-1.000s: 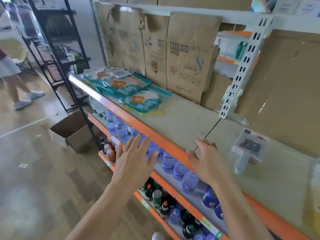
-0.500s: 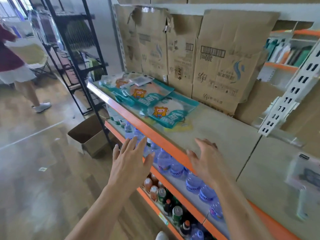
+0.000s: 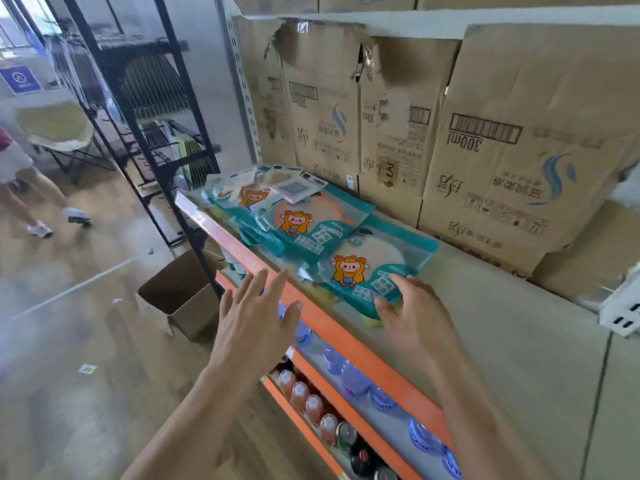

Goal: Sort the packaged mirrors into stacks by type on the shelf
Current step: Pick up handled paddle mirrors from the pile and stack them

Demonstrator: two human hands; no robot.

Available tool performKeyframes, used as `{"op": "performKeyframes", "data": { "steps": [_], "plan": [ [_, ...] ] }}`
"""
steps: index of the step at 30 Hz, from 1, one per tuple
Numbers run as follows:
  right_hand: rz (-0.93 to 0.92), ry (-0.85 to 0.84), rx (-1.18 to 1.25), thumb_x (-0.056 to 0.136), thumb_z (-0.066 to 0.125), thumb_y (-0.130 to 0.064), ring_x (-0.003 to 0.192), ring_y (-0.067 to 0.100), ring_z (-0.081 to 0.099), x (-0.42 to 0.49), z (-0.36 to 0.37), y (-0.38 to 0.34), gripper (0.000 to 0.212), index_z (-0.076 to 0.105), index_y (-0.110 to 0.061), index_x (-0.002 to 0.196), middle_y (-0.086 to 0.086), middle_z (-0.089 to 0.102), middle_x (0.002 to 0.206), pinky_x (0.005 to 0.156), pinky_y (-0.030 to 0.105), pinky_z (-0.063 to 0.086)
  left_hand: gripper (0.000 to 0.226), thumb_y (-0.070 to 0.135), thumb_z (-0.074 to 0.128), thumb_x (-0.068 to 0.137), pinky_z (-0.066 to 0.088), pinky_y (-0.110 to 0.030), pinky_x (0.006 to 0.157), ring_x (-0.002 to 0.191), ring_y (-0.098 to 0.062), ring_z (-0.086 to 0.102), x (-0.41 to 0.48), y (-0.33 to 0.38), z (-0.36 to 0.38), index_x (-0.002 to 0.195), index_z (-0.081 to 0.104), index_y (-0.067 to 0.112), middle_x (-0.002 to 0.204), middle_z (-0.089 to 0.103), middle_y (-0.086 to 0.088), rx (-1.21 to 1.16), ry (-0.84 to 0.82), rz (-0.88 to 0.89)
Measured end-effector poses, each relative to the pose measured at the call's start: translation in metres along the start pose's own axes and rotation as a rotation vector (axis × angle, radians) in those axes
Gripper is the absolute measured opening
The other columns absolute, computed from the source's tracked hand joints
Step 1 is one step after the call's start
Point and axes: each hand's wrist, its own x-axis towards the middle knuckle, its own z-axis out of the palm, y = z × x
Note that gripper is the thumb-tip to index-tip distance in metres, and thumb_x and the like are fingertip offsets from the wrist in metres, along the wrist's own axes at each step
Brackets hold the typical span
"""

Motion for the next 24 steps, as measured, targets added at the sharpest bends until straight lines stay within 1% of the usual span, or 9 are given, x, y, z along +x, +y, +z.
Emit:
{"op": "performKeyframes", "data": {
  "steps": [3,6,10,14,16,19,22,24],
  "plan": [
    [0.010,-0.029,0.000,0.094,0.048,-0.037,0.133,0.023,0.033,0.011,0.002,-0.006,0.054,0.038,-0.015,0.142,0.005,0.041,0.144,0.109,0.040,0.030,0.059,0.050,0.041,0.095,0.011,-0.042,0.117,0.144,-0.019,0.019,0.015,-0.009,0.000,0.148,0.029,0.028,0.154,0.030,-0.001,-0.003,0.001,-0.001],
    [0.027,-0.044,0.000,0.094,0.049,-0.037,0.134,0.022,0.033,0.020,0.004,-0.009,0.056,0.037,-0.013,0.143,0.006,0.040,0.145,0.110,0.039,0.030,0.059,0.051,0.040,0.095,0.011,-0.044,0.117,0.144,-0.019,0.020,0.031,-0.017,0.001,0.148,0.028,0.029,0.154,0.030,0.000,-0.011,-0.004,0.010],
    [0.049,-0.026,0.000,0.094,0.049,-0.035,0.132,0.021,0.036,0.030,0.007,-0.012,0.055,0.037,-0.012,0.142,0.006,0.042,0.143,0.109,0.037,0.031,0.059,0.051,0.041,0.094,0.016,-0.045,0.117,0.144,-0.018,0.021,0.059,-0.028,0.007,0.147,0.030,0.028,0.152,0.032,0.002,-0.035,-0.003,0.055],
    [0.090,0.027,0.003,0.095,0.049,-0.035,0.130,0.019,0.040,0.044,0.009,-0.019,0.053,0.038,-0.013,0.142,0.004,0.045,0.142,0.108,0.033,0.034,0.059,0.049,0.045,0.093,0.022,-0.045,0.115,0.141,-0.022,0.029,0.095,-0.048,0.008,0.145,0.037,0.022,0.148,0.039,-0.003,-0.034,0.003,0.082],
    [0.110,0.038,0.001,0.095,0.049,-0.037,0.133,0.018,0.038,0.055,0.011,-0.025,0.056,0.035,-0.014,0.144,0.003,0.042,0.145,0.108,0.030,0.031,0.059,0.048,0.046,0.092,0.024,-0.047,0.115,0.139,-0.024,0.032,0.116,-0.060,0.006,0.144,0.039,0.020,0.146,0.042,-0.006,-0.051,0.001,0.094],
    [0.130,0.039,0.004,0.096,0.048,-0.038,0.135,0.016,0.036,0.076,0.019,-0.042,0.056,0.033,-0.016,0.145,0.001,0.039,0.148,0.108,0.029,0.030,0.060,0.048,0.047,0.093,0.024,-0.045,0.115,0.140,-0.026,0.031,0.148,-0.079,0.003,0.146,0.037,0.021,0.150,0.038,-0.008,-0.071,-0.005,0.098],
    [0.156,0.050,0.015,0.096,0.049,-0.037,0.134,0.016,0.038,0.104,0.031,-0.066,0.054,0.034,-0.019,0.145,0.000,0.040,0.147,0.106,0.028,0.032,0.060,0.045,0.049,0.093,0.031,-0.044,0.113,0.136,-0.027,0.037,0.182,-0.101,0.002,0.145,0.038,0.019,0.147,0.041,-0.009,-0.094,-0.005,0.125],
    [0.176,0.069,0.029,0.095,0.048,-0.039,0.131,0.018,0.041,0.126,0.041,-0.083,0.053,0.036,-0.019,0.143,0.002,0.043,0.145,0.104,0.031,0.034,0.058,0.044,0.050,0.092,0.039,-0.043,0.107,0.130,-0.026,0.045,0.204,-0.118,0.002,0.144,0.040,0.020,0.143,0.046,-0.007,-0.116,-0.016,0.129]
  ]
}}
